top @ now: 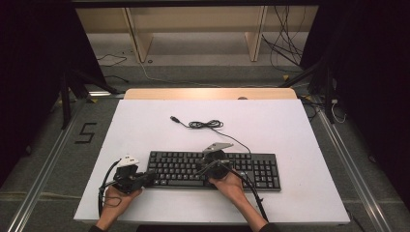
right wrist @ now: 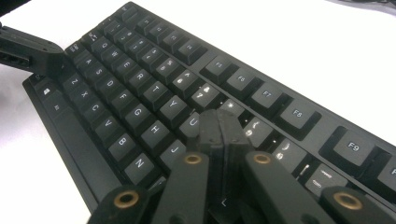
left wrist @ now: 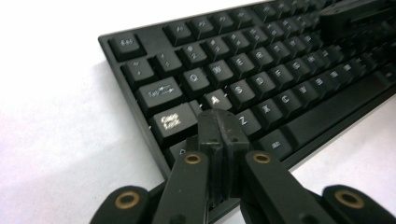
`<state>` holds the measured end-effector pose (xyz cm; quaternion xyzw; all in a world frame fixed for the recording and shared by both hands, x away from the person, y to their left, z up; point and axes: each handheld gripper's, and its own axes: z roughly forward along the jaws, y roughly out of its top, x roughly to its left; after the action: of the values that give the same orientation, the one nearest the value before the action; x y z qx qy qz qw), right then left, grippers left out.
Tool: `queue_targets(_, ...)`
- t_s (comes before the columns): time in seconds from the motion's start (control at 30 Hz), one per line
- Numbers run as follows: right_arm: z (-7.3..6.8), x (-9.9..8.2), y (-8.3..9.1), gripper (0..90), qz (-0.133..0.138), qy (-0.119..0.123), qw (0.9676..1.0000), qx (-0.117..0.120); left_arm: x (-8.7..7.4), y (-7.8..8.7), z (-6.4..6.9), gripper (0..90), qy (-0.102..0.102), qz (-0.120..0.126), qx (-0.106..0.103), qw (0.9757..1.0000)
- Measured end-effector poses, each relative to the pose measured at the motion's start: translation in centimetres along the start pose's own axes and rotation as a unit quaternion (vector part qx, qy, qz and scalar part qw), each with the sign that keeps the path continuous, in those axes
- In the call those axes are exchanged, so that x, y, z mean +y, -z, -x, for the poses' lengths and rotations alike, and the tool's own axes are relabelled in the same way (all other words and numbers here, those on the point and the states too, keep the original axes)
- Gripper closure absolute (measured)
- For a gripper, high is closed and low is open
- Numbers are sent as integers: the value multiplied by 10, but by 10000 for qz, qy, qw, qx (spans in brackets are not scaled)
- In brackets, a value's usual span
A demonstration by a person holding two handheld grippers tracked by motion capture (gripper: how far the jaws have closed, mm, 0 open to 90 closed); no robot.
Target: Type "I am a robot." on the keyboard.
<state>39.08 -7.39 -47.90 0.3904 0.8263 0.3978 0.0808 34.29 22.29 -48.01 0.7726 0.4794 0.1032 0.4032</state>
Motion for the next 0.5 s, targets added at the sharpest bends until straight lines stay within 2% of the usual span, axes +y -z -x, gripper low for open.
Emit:
queue_targets(0.3,3,2,7,872,168,-80,9998,64,2,5,1,865,-8,218,-70,9997)
queue_targets(0.5,3,4,13,827,281,-103,9994,157,2,6,2,794,10,357,-171,9992)
